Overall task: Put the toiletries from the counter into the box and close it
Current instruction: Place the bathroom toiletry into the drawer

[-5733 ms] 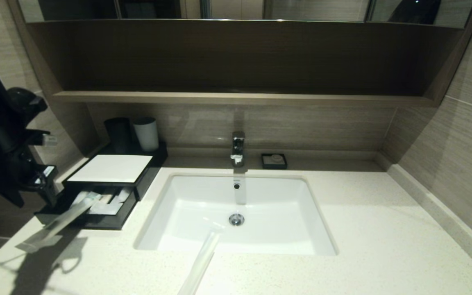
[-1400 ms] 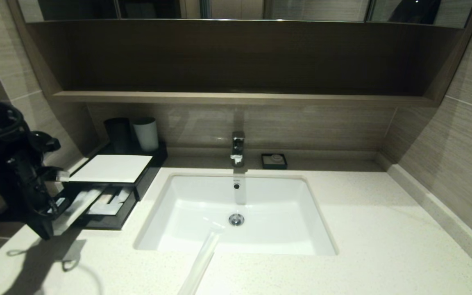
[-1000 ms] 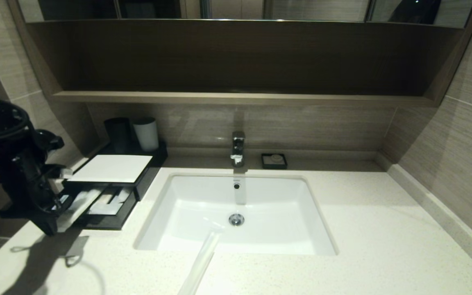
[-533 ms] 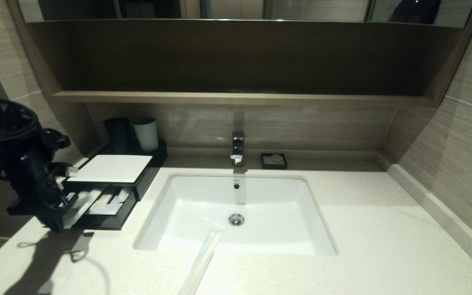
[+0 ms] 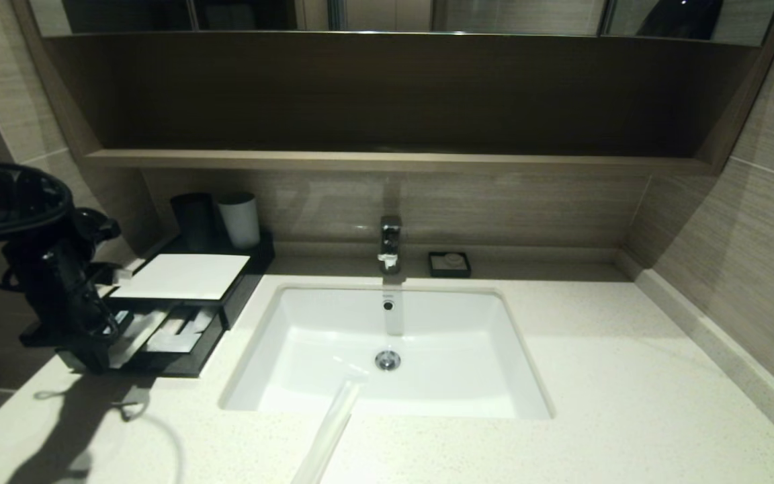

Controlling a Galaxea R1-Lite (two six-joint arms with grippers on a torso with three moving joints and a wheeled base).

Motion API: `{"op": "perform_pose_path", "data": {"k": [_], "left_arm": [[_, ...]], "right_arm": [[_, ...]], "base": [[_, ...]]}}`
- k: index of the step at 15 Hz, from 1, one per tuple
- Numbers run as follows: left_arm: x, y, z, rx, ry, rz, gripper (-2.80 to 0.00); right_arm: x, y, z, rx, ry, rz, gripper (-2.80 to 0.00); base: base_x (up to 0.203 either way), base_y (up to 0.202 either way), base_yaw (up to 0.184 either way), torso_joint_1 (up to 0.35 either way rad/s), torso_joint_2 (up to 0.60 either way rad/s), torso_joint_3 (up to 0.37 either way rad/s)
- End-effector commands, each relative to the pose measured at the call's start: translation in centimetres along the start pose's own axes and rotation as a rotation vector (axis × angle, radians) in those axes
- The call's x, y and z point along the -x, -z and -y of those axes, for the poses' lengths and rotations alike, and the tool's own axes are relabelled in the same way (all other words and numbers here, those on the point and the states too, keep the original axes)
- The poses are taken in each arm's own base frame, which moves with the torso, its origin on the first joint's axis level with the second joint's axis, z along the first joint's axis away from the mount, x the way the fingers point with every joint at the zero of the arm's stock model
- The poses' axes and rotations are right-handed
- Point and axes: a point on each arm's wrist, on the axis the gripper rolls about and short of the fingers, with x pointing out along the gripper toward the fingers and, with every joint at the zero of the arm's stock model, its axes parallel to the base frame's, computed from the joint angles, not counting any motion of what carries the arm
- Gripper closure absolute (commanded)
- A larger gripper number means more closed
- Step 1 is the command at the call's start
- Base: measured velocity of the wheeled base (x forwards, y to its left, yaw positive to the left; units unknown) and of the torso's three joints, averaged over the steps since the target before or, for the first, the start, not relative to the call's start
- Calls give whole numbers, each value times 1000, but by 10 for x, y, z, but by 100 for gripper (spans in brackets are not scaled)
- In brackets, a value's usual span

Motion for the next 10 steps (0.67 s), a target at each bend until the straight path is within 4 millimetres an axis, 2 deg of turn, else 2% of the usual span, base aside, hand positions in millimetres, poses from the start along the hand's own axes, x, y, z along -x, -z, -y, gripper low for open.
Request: {"op": "perform_pose_path", "data": {"k": [1, 10], "left_arm": [[-4, -2, 0, -1, 0, -12, 0], [-5, -14, 3, -6, -4, 20, 0]], "right_arm": [[0, 1, 0, 0, 0, 0, 0], [0, 1, 0, 0, 0, -2, 0]], "base": [[0, 0, 0, 0, 0, 0], [0, 0, 0, 0, 0, 0]]}}
